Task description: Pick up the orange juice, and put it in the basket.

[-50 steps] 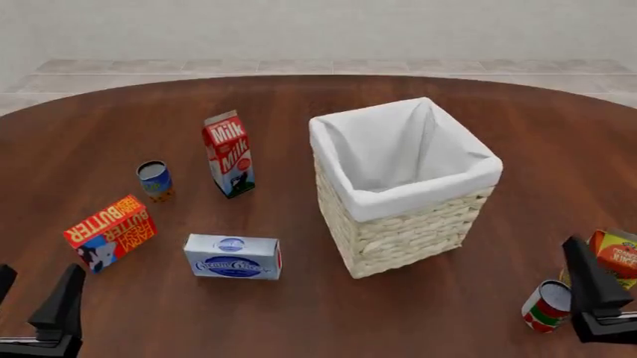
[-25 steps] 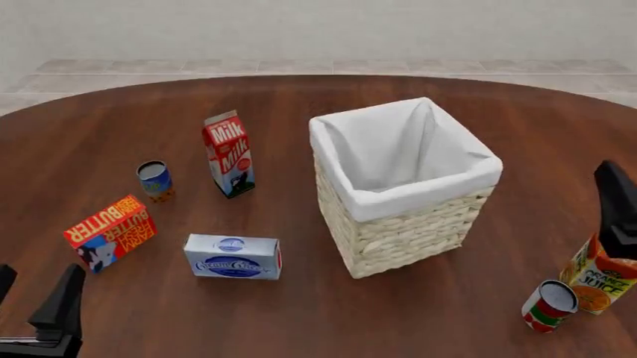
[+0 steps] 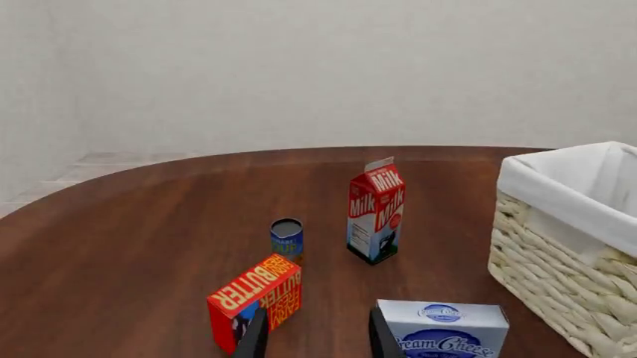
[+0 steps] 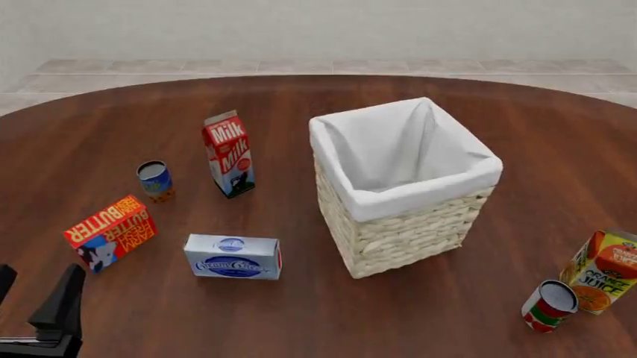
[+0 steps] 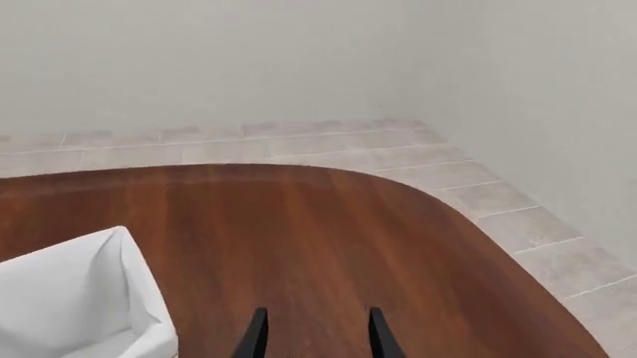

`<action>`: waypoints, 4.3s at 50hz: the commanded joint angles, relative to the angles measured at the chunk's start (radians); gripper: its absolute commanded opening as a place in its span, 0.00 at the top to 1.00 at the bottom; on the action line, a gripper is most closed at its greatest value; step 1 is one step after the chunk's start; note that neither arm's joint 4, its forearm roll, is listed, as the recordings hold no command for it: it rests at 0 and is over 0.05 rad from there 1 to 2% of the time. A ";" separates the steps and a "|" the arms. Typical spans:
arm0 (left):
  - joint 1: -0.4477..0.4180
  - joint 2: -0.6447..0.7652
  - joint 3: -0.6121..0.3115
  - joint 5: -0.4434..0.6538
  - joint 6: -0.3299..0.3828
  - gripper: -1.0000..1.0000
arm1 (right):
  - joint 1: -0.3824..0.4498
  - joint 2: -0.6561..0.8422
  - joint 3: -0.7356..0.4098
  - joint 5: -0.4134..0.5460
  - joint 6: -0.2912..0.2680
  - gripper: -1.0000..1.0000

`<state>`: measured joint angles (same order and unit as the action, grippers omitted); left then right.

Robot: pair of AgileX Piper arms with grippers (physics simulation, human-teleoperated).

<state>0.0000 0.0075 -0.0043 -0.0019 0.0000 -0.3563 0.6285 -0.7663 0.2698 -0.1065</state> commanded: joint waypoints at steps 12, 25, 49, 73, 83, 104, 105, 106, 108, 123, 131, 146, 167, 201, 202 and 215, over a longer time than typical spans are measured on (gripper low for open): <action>0.000 0.000 0.000 0.000 0.000 0.00 | -0.129 0.205 -0.250 0.233 0.211 0.00; 0.000 0.000 0.000 0.000 0.000 0.00 | -0.203 0.293 -0.288 0.301 0.196 0.00; 0.000 0.000 0.000 0.000 0.000 0.00 | -0.135 0.427 -0.365 0.495 0.245 0.00; 0.000 0.000 0.000 0.000 0.000 0.00 | -0.175 0.438 -0.311 0.470 0.159 0.00; 0.000 0.000 0.000 0.000 0.000 0.00 | -0.198 0.439 -0.227 0.430 0.164 0.00; 0.000 0.000 0.000 0.000 0.000 0.00 | -0.158 0.473 -0.135 0.362 0.196 0.00; 0.000 0.000 0.000 0.000 0.000 0.00 | -0.157 0.473 -0.136 0.362 0.194 0.00; 0.000 0.000 0.000 0.000 0.000 0.00 | -0.151 0.473 -0.136 0.361 0.197 0.00; 0.000 0.000 0.000 0.000 0.000 0.00 | -0.140 0.474 -0.134 0.358 0.200 0.00; 0.000 0.000 0.000 0.000 0.000 0.00 | -0.133 0.493 -0.120 0.328 0.183 0.00; 0.000 0.000 0.000 0.000 0.000 0.00 | -0.146 0.511 -0.094 0.293 0.182 0.00; 0.000 0.000 0.000 0.000 0.000 0.00 | -0.150 0.545 -0.054 0.250 0.184 0.00; 0.000 0.000 0.000 0.000 0.000 0.00 | -0.128 0.558 -0.025 0.226 0.204 0.00; 0.000 0.000 0.000 0.000 0.000 0.00 | -0.117 0.576 0.009 0.194 0.222 0.00; 0.000 0.000 0.000 0.000 0.000 0.00 | -0.118 0.576 0.010 0.193 0.222 0.00; 0.000 0.000 0.000 0.000 0.000 0.00 | -0.124 0.586 0.006 0.193 0.212 0.00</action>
<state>0.0000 0.0075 -0.0043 -0.0019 0.0000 -0.4775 1.2075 -0.7612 0.4666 0.1094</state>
